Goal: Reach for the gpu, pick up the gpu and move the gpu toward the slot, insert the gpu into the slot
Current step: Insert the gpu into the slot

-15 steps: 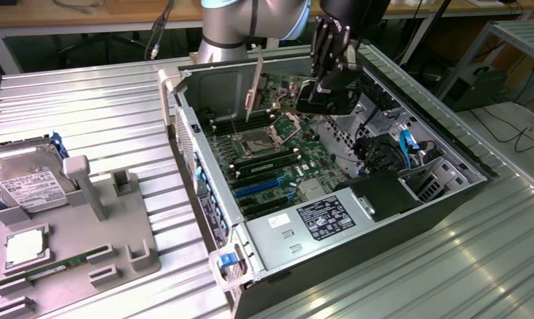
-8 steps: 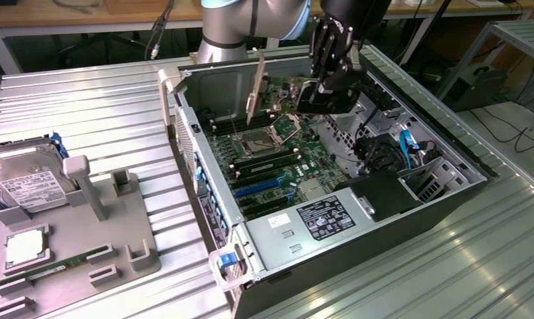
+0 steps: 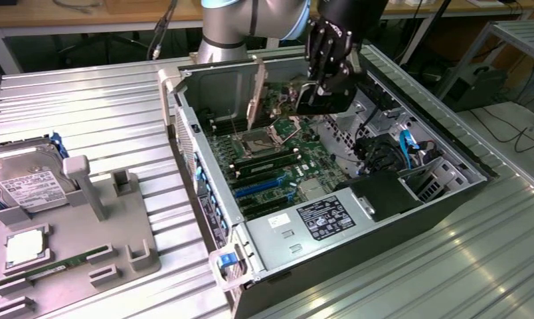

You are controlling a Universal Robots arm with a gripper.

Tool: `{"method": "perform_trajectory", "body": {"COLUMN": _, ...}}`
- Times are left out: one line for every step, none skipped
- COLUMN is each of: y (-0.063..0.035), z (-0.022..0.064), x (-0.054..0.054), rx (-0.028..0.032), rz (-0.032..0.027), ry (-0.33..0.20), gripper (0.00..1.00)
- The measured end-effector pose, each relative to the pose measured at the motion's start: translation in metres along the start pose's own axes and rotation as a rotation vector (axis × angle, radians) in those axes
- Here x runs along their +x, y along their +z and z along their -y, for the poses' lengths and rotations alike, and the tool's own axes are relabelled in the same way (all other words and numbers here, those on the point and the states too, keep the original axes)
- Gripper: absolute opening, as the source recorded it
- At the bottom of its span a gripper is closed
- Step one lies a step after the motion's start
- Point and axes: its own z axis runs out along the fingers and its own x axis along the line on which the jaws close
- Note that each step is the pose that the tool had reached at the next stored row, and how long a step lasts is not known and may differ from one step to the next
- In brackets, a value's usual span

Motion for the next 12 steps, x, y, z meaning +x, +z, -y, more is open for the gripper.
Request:
{"method": "perform_trajectory", "body": {"y": 0.0011, "z": 0.0, "x": 0.0, "rx": 0.0001, "rz": -0.0005, "ry": -0.015, "gripper": 0.27}}
{"method": "perform_trajectory", "body": {"y": 0.0023, "z": 0.0001, "x": 0.0, "rx": -0.0001, "rz": -0.001, "ry": -0.034, "gripper": 0.27}}
{"method": "perform_trajectory", "body": {"y": 0.0037, "z": 0.0001, "x": 0.0, "rx": -0.0005, "rz": -0.0017, "ry": -0.051, "gripper": 0.27}}
{"method": "perform_trajectory", "body": {"y": 0.0053, "z": 0.0001, "x": 0.0, "rx": -0.0009, "rz": -0.0022, "ry": -0.069, "gripper": 0.27}}
{"method": "perform_trajectory", "body": {"y": 0.007, "z": 0.0001, "x": 0.0, "rx": -0.0012, "rz": -0.0027, "ry": -0.079, "gripper": 0.27}}
{"method": "perform_trajectory", "body": {"y": 0.0091, "z": -0.0002, "x": 0.0, "rx": -0.0012, "rz": -0.0027, "ry": -0.082, "gripper": 0.27}}
{"method": "perform_trajectory", "body": {"y": 0.0109, "z": -0.0007, "x": 0.0, "rx": -0.0012, "rz": -0.0027, "ry": -0.082, "gripper": 0.27}}
{"method": "perform_trajectory", "body": {"y": 0.0128, "z": -0.0019, "x": 0.0, "rx": -0.0013, "rz": -0.0027, "ry": -0.082, "gripper": 0.27}}
{"method": "perform_trajectory", "body": {"y": 0.0146, "z": -0.0035, "x": 0.0, "rx": -0.0012, "rz": -0.0028, "ry": -0.082, "gripper": 0.27}}
{"method": "perform_trajectory", "body": {"y": 0.0165, "z": -0.0051, "x": 0.001, "rx": -0.0011, "rz": -0.0027, "ry": -0.082, "gripper": 0.27}}
{"method": "perform_trajectory", "body": {"y": 0.0189, "z": -0.0077, "x": 0.001, "rx": -0.001, "rz": -0.0028, "ry": -0.082, "gripper": 0.27}}
{"method": "perform_trajectory", "body": {"y": 0.021, "z": -0.0099, "x": 0.001, "rx": -0.0009, "rz": -0.0028, "ry": -0.082, "gripper": 0.27}}
